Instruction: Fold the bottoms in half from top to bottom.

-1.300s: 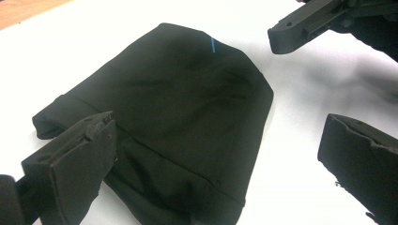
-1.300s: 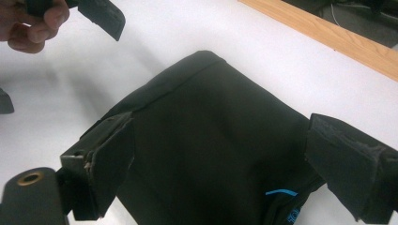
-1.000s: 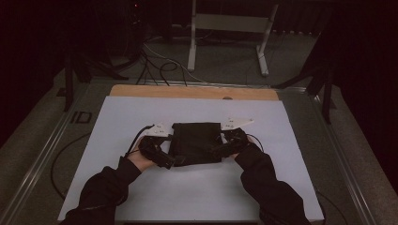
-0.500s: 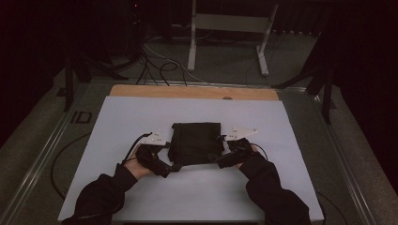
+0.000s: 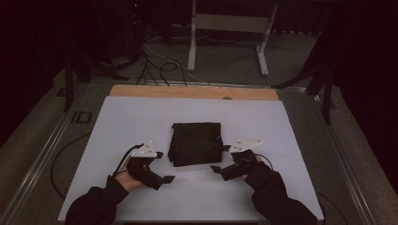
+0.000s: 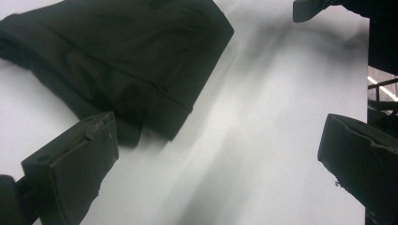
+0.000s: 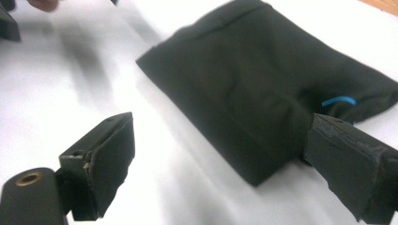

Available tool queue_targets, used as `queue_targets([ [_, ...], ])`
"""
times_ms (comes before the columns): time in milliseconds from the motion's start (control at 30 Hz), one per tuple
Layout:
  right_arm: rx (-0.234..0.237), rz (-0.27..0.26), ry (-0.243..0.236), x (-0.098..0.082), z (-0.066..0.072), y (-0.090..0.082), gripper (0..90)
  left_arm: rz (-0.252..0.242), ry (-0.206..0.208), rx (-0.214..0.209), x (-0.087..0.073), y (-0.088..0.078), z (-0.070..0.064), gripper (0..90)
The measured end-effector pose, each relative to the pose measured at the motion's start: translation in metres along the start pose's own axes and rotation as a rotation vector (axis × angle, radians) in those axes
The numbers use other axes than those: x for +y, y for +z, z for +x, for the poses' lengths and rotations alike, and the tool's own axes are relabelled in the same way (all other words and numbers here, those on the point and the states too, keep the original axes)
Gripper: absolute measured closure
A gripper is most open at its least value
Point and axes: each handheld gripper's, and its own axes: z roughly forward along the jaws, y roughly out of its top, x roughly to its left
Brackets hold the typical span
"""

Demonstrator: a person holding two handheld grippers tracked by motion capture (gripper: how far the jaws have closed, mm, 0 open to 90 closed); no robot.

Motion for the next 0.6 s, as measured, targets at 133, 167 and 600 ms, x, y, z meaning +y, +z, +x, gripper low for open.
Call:
queue_targets([
  [133, 0.005, -0.009, 0.009, -0.006, 0.002, -0.007, 9.2, -0.003, -0.015, 0.012, -0.009, -0.007, -0.002, 0.0],
  [167, 0.002, -0.007, 0.008, -0.007, 0.002, -0.010, 9.2, -0.004, -0.019, 0.016, -0.011, -0.009, -0.003, 0.0],
  [600, -0.018, -0.015, 0.026, -0.032, 0.004, -0.040, 9.3, 0.002, -0.069, 0.075, -0.042, -0.037, -0.005, 0.0],
])
